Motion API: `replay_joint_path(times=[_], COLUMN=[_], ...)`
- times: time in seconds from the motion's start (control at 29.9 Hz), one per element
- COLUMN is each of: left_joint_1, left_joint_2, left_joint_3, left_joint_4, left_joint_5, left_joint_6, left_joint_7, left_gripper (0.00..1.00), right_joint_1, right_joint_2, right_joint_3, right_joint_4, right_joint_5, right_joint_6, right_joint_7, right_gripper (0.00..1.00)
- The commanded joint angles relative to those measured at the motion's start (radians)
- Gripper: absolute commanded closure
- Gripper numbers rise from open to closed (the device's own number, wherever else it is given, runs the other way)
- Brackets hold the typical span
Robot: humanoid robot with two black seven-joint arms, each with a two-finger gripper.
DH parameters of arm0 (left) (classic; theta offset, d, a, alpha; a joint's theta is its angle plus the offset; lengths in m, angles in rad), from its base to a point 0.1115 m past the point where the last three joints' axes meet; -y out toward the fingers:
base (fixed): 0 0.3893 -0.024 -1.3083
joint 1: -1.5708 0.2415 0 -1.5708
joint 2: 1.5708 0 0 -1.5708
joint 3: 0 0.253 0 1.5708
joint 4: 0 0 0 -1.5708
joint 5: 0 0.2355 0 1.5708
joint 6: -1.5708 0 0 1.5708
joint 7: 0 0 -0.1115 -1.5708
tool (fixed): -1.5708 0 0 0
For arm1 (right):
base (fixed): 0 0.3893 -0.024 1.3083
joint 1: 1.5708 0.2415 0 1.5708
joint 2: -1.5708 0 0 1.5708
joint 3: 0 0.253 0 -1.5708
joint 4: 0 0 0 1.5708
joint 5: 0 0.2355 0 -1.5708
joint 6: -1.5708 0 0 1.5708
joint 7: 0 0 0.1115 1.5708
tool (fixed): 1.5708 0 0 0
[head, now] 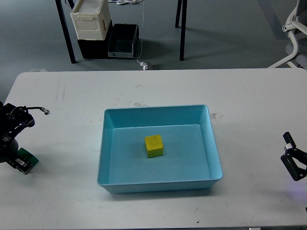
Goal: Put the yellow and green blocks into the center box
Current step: 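Close the left gripper on the green cube and lift it, then carry the green cube with the left gripper over the tray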
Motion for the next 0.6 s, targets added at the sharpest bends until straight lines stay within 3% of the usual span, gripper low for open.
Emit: replay_joint_path(times=[0.0,0.33,0.5,0.57], left_joint_1=[-0.052,-0.475,-0.63,-0.653], left_joint_2=[0.023,0.044,-0.045,-0.095], left_joint_3=[-0.003,-0.005,-0.037,-0.058], left_joint_4=[-0.047,-0.367,-0.463,-0.477], left_joint_5=[0.008,-0.001,-0.062,-0.13], left_joint_6=[0.009,-0.007,-0.007,-0.009], left_joint_7=[-0.004,-0.027,-0.095,-0.099], left_gripper=[1.0,1.0,1.0,1.0], right_joint_1=[0.0,0.0,0.0,0.0], right_joint_2=[0.0,0.0,0.0,0.0], right_joint_3=[0.002,0.01,0.007,-0.002], right_joint_4=[0.001,0.004,0.004,0.004], right_joint_5=[0.0,0.0,0.0,0.0], right_joint_6=[0.0,0.0,0.0,0.0], right_joint_7=[0.0,-0.002,-0.002,-0.002], right_gripper=[0.0,0.0,0.0,0.0])
